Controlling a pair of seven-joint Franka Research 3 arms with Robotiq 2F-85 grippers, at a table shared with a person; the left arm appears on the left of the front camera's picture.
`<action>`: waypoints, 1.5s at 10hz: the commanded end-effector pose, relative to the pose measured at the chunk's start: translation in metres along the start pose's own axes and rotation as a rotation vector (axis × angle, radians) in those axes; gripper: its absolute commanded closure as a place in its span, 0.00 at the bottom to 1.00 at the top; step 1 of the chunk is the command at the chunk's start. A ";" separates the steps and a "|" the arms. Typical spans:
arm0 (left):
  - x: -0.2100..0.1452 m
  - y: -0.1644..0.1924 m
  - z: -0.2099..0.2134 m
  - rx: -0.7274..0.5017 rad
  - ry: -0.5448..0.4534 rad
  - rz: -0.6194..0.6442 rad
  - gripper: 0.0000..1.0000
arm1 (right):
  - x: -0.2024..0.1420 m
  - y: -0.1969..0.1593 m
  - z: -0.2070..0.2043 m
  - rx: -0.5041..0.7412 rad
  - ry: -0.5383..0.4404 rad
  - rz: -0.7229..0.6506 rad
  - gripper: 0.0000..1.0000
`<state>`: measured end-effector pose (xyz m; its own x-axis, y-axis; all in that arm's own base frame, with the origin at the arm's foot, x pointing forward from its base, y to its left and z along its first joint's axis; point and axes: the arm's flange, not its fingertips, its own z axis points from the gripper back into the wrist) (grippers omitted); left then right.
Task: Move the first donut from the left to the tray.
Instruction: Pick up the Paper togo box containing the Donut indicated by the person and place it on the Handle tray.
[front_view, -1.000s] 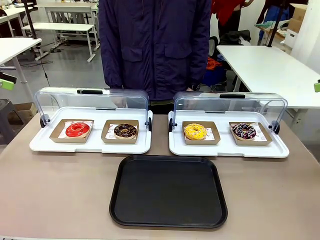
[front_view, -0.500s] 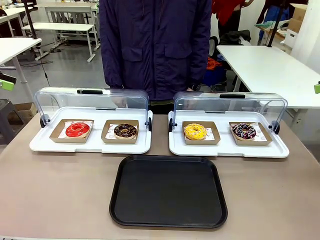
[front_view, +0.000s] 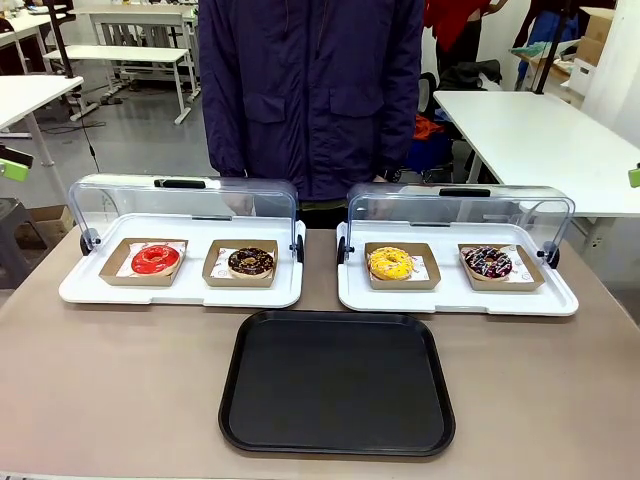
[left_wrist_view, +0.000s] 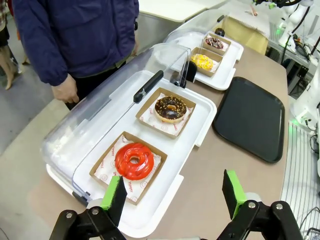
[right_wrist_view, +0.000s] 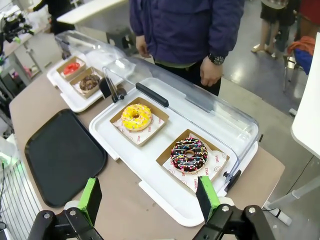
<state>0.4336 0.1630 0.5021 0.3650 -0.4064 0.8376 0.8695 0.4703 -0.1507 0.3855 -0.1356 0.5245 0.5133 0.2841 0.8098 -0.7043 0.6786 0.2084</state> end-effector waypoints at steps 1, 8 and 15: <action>0.001 0.000 0.000 -0.006 -0.010 -0.004 0.00 | 0.001 -0.002 -0.001 0.009 -0.026 0.021 0.00; 0.001 0.000 0.000 -0.006 -0.010 -0.004 0.00 | 0.001 -0.002 -0.001 0.009 -0.026 0.021 0.00; 0.001 0.000 0.000 -0.006 -0.010 -0.004 0.00 | 0.001 -0.002 -0.001 0.009 -0.026 0.021 0.00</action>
<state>0.4336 0.1632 0.5021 0.3652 -0.4063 0.8376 0.8694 0.4707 -0.1507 0.3853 -0.1359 0.5243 0.5142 0.2839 0.8093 -0.7039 0.6788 0.2091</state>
